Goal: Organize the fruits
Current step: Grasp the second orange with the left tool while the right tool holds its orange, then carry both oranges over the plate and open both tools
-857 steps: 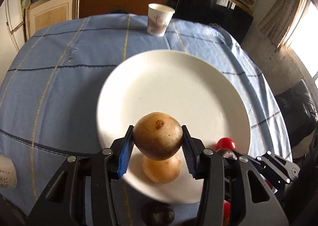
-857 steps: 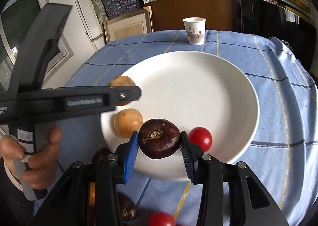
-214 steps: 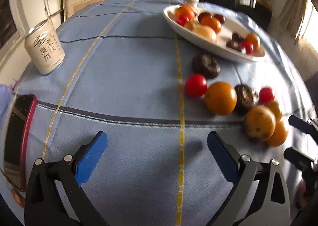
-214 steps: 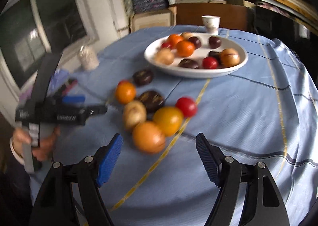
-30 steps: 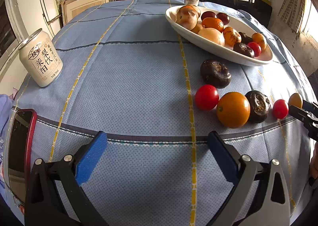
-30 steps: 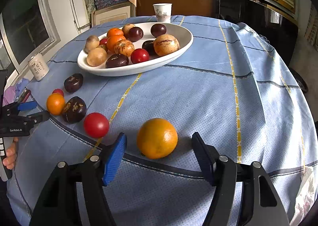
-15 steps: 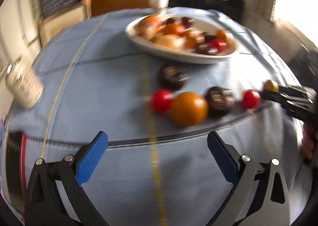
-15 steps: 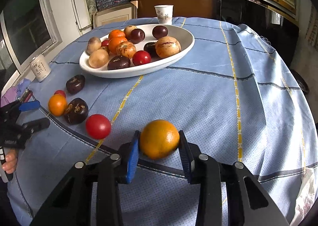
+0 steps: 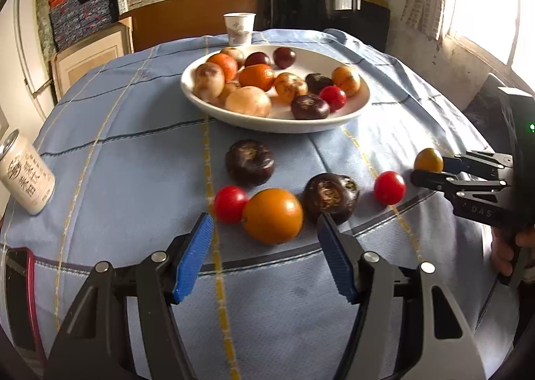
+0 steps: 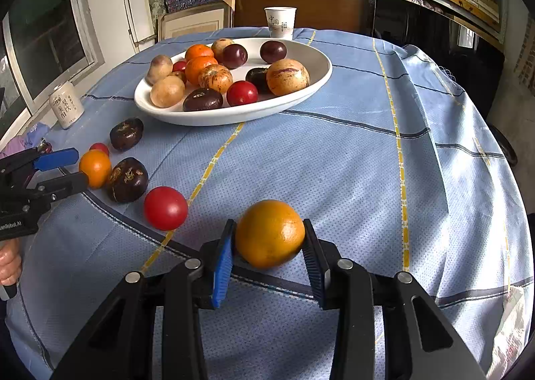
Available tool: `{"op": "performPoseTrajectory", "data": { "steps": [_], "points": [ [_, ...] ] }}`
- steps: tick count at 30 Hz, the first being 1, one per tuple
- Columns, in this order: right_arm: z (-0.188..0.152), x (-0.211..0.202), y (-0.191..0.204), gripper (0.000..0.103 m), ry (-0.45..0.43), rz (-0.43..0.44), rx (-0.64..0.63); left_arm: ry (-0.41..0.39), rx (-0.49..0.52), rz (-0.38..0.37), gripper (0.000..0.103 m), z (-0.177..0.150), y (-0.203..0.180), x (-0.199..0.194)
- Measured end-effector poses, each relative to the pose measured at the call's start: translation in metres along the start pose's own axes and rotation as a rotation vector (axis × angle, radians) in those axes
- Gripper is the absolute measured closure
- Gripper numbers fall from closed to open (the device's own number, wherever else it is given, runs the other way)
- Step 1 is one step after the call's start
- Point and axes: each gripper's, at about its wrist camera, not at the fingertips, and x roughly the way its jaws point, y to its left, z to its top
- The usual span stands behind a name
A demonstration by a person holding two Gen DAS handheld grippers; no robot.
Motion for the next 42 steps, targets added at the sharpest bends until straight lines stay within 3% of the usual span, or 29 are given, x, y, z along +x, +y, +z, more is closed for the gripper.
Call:
{"op": "performPoseTrajectory", "data": {
  "steps": [3, 6, 9, 19, 21, 24, 35, 42],
  "points": [
    [0.0, 0.0, 0.0, 0.062, 0.0, -0.001, 0.0, 0.0, 0.004, -0.015, 0.04, 0.002, -0.003, 0.001],
    [0.0, 0.0, 0.0, 0.062, 0.0, 0.0, 0.0, 0.031, -0.004, -0.031, 0.054, 0.004, -0.003, 0.009],
    [0.0, 0.0, 0.0, 0.062, 0.0, 0.0, 0.0, 0.028, -0.013, -0.037, 0.058, 0.005, -0.001, 0.01],
    [0.0, 0.0, 0.0, 0.062, 0.0, 0.001, 0.001, 0.034, 0.005, -0.035, 0.059, 0.01, -0.005, 0.016],
    [0.0, 0.0, 0.0, 0.062, 0.0, 0.002, 0.002, 0.031, -0.001, -0.032, 0.064, 0.011, -0.005, 0.017],
    [0.0, 0.0, 0.0, 0.062, 0.0, 0.005, 0.004, 0.026, -0.009, -0.037, 0.064, 0.01, -0.003, 0.016],
    [0.0, -0.002, -0.003, 0.065, -0.012, 0.015, 0.016, -0.046, -0.008, -0.029, 0.064, 0.007, -0.003, -0.003],
    [0.001, -0.021, 0.0, 0.065, -0.111, 0.023, 0.005, -0.083, -0.055, -0.121, 0.064, 0.013, 0.002, -0.017]
  ]
}}
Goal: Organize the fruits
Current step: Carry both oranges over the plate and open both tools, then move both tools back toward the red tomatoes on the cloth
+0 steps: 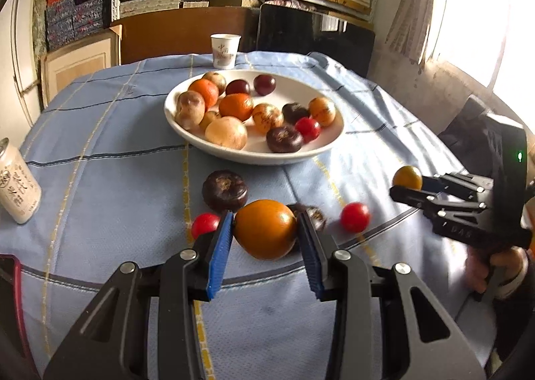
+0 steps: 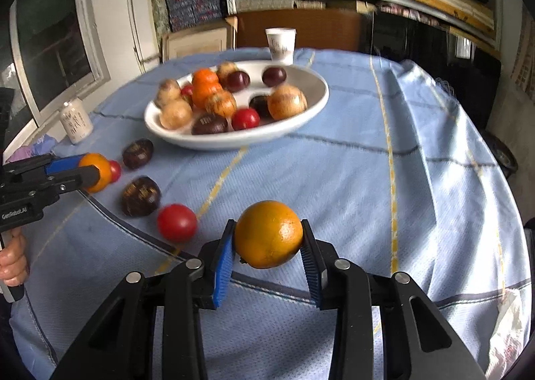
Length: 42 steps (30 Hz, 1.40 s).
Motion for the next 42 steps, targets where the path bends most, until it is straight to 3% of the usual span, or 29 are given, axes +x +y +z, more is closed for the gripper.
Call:
{"op": "performPoseTrajectory", "data": {
  "steps": [2, 6, 13, 18, 19, 20, 21, 22, 25, 28, 33, 37, 40, 42],
  "points": [
    [0.006, -0.004, 0.003, 0.065, -0.028, 0.039, 0.012, 0.014, -0.013, -0.025, 0.064, 0.009, 0.002, 0.004],
    [0.038, 0.0, 0.013, 0.065, -0.06, 0.081, 0.012, 0.005, -0.001, 0.015, 0.064, 0.04, 0.006, 0.018],
    [0.094, 0.042, 0.017, 0.065, -0.091, 0.074, 0.036, -0.004, -0.024, 0.047, 0.064, 0.089, 0.019, 0.051],
    [0.111, 0.072, 0.014, 0.065, -0.086, 0.077, 0.07, -0.011, -0.063, 0.05, 0.064, 0.112, 0.031, 0.074],
    [0.113, 0.076, 0.013, 0.063, -0.082, 0.077, 0.073, -0.008, -0.075, 0.05, 0.055, 0.114, 0.033, 0.077],
    [0.113, 0.078, 0.012, 0.044, -0.074, 0.085, 0.087, -0.001, -0.093, 0.053, 0.042, 0.114, 0.035, 0.077],
    [0.112, 0.078, 0.01, 0.037, -0.072, 0.093, 0.102, -0.008, -0.111, 0.069, 0.017, 0.114, 0.038, 0.073],
    [0.111, 0.073, 0.008, 0.035, -0.09, 0.102, 0.123, -0.034, -0.121, 0.082, 0.01, 0.113, 0.039, 0.067],
    [0.107, 0.05, 0.006, 0.035, -0.151, 0.094, 0.103, -0.114, -0.111, 0.133, 0.005, 0.107, 0.042, 0.037],
    [0.097, 0.031, 0.004, 0.035, -0.188, 0.094, 0.098, -0.15, -0.128, 0.171, 0.005, 0.095, 0.048, 0.017],
    [0.06, 0.028, 0.012, 0.034, -0.101, 0.102, 0.049, -0.069, -0.183, 0.226, 0.005, 0.056, 0.067, 0.015],
    [0.043, 0.027, 0.032, 0.033, -0.05, 0.069, -0.056, 0.047, -0.266, 0.146, 0.004, 0.026, 0.081, 0.018],
    [0.037, 0.015, 0.046, 0.026, -0.078, 0.043, -0.145, 0.055, -0.284, 0.129, 0.004, 0.011, 0.083, 0.009],
    [0.033, 0.006, 0.049, 0.024, -0.082, 0.07, -0.167, 0.047, -0.277, 0.133, 0.005, 0.001, 0.082, 0.001]
  ]
}}
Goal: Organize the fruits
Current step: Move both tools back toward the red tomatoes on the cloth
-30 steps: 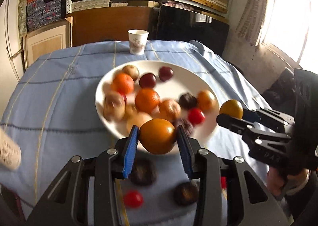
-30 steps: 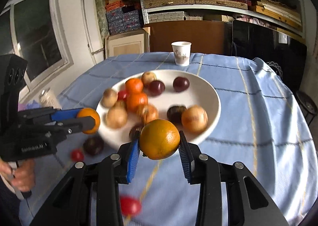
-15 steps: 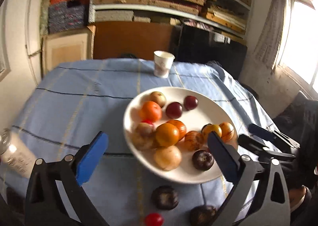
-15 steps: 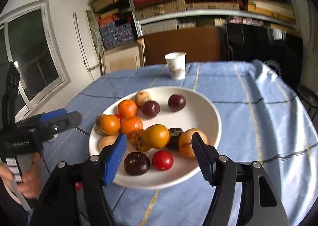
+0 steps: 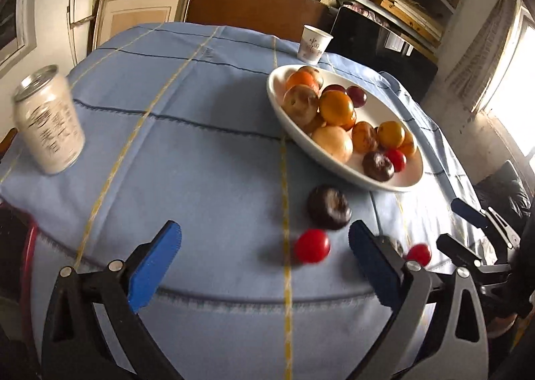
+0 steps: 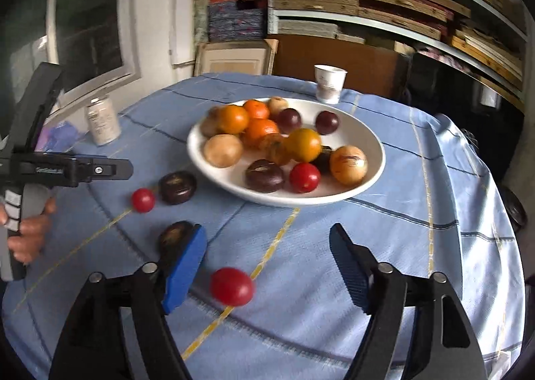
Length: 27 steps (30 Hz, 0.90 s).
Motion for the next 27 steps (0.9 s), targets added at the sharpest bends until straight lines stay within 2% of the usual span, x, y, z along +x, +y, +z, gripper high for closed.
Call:
{"op": "performPoseTrajectory", "data": {
  "steps": [3, 7, 18, 24, 27],
  "points": [
    [-0.008, -0.006, 0.004, 0.022, 0.026, 0.05, -0.005, 0.016, 0.033, 0.039, 0.004, -0.014, -0.001, 0.002],
    [-0.017, -0.001, 0.012, 0.022, 0.086, 0.066, -0.028, 0.107, 0.117, 0.099, 0.004, -0.026, -0.011, 0.021],
    [-0.025, 0.023, 0.003, 0.022, 0.21, 0.082, 0.031, 0.122, 0.153, 0.132, 0.004, -0.026, -0.016, 0.023],
    [-0.026, 0.021, 0.012, 0.026, 0.197, 0.071, -0.008, 0.125, 0.16, 0.139, 0.004, -0.026, -0.018, 0.025],
    [-0.023, 0.02, 0.01, 0.033, 0.185, 0.074, -0.008, 0.126, 0.166, 0.145, 0.004, -0.027, -0.019, 0.025]
  ]
}}
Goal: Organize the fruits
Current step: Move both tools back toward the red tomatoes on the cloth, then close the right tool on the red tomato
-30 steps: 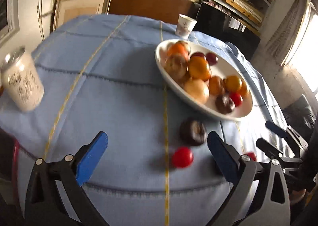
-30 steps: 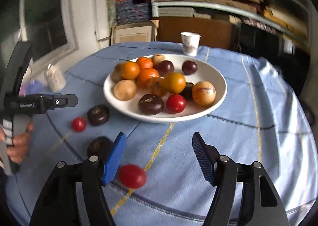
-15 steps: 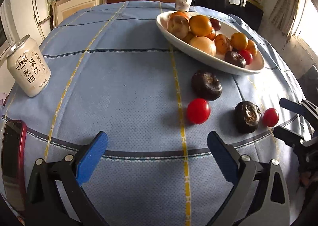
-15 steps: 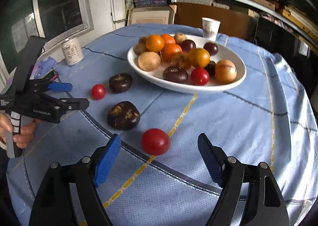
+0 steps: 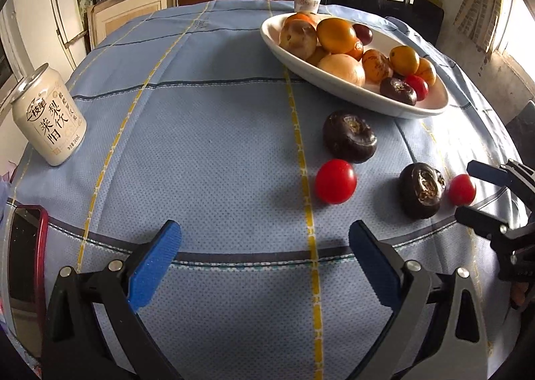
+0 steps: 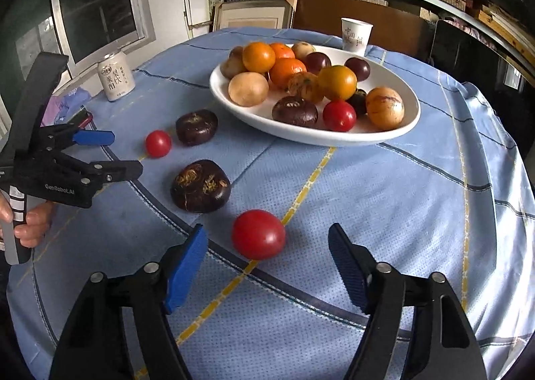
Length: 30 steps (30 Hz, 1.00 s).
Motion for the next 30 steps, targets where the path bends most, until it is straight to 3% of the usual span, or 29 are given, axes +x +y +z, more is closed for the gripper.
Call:
{"op": "performPoseTrajectory", "data": {
  "steps": [14, 30],
  "points": [
    [0.0016, 0.0054, -0.0019, 0.052, 0.023, 0.012, -0.001, 0.004, 0.012, 0.012, 0.004, 0.0003, -0.0013, 0.0027],
    [0.0008, 0.0064, -0.0014, 0.063, 0.023, 0.013, -0.002, 0.004, 0.014, 0.014, 0.004, -0.0001, -0.0011, 0.0028]
  ]
}}
